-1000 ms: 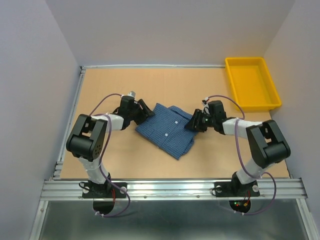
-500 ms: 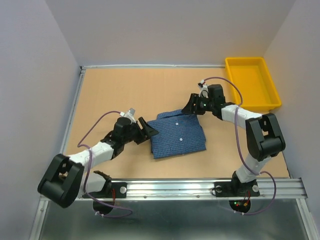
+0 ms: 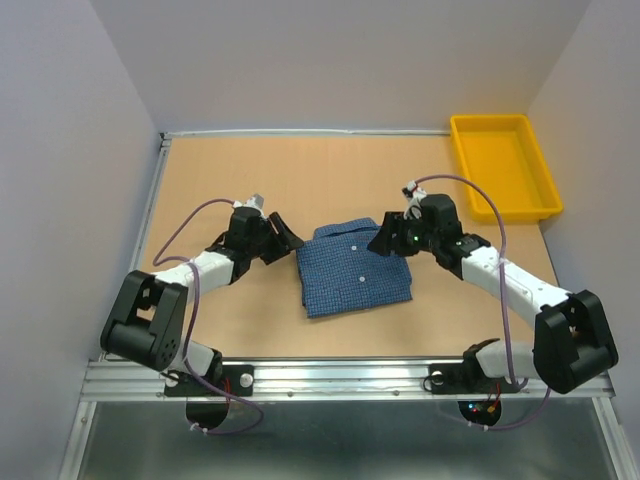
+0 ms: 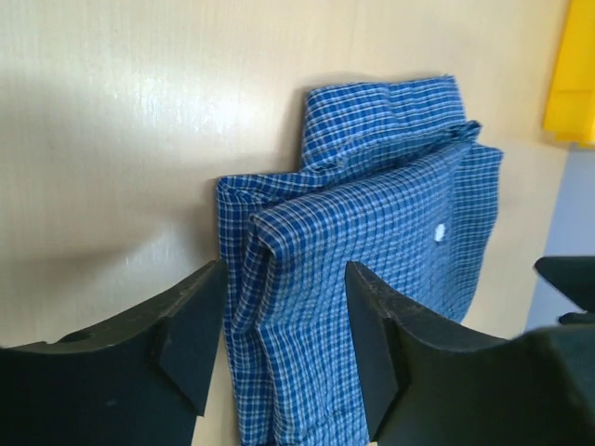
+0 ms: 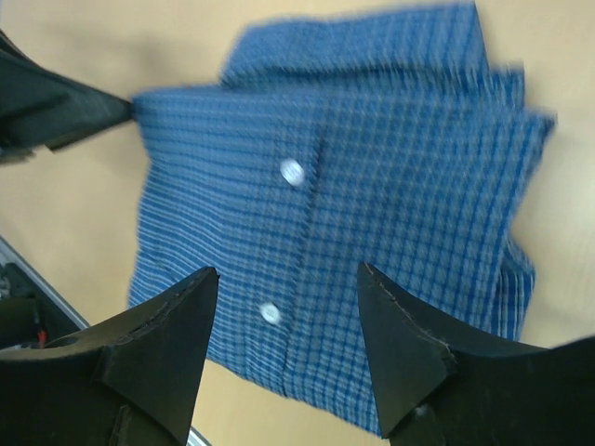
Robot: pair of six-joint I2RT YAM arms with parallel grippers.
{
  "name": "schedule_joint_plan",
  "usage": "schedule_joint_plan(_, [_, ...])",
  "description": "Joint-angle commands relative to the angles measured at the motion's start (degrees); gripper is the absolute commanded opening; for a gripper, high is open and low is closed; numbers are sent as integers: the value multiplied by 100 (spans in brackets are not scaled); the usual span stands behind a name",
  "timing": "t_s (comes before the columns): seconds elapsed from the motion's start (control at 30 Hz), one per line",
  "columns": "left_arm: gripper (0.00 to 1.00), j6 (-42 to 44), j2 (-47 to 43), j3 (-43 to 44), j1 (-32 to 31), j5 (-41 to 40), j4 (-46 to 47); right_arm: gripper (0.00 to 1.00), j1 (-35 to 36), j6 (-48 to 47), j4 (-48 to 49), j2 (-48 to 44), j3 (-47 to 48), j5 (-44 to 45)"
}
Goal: Fold and stack the long sleeve shirts
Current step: Fold the shirt
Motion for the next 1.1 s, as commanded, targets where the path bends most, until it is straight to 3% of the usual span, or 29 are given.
schedule_joint_plan(0.0, [60, 268, 401, 366, -12, 374, 218, 67, 31, 386, -141, -201, -580, 422])
schedule_joint_plan(0.07, [59, 259, 664, 402, -21, 418, 306, 67, 31, 544, -53, -263, -888, 502])
schedule_joint_plan(0.17, [42, 276, 971, 358, -21, 304, 411, 66, 31, 711, 202, -307, -1186, 599])
schedule_joint_plan(0.2, [27, 285, 1043, 332, -21, 251, 438, 66, 31, 729, 307, -255, -1240, 599])
schedule_joint_plan(0.3, [5, 294, 1262, 288, 5, 58, 482, 66, 31, 800, 491, -166, -1406, 651])
schedule_joint_plan(0.53, [1, 338, 1456, 217, 233, -294, 438, 65, 31, 879, 545, 132, -1741, 941])
schedule_joint_plan(0.77, [8, 479, 686, 358, 410, -128, -18, 64, 22, 835, 423, -358, -1418, 827])
schedule_joint_plan(0.8, [25, 461, 509, 349, 401, -83, -63, 64, 22, 800, 274, -455, -1294, 853])
schedule_joint_plan(0.9, [58, 417, -289, 314, 287, -21, -352, 64, -117, 686, -86, -623, -707, 1300])
schedule_joint_plan(1.0, [72, 417, -994, 244, 129, -83, -643, 70, -215, 353, -289, -378, -215, 1617])
schedule_joint_plan(1.07, [76, 408, -1354, 182, 76, -83, -818, 73, -215, 90, -377, -11, 50, 1583])
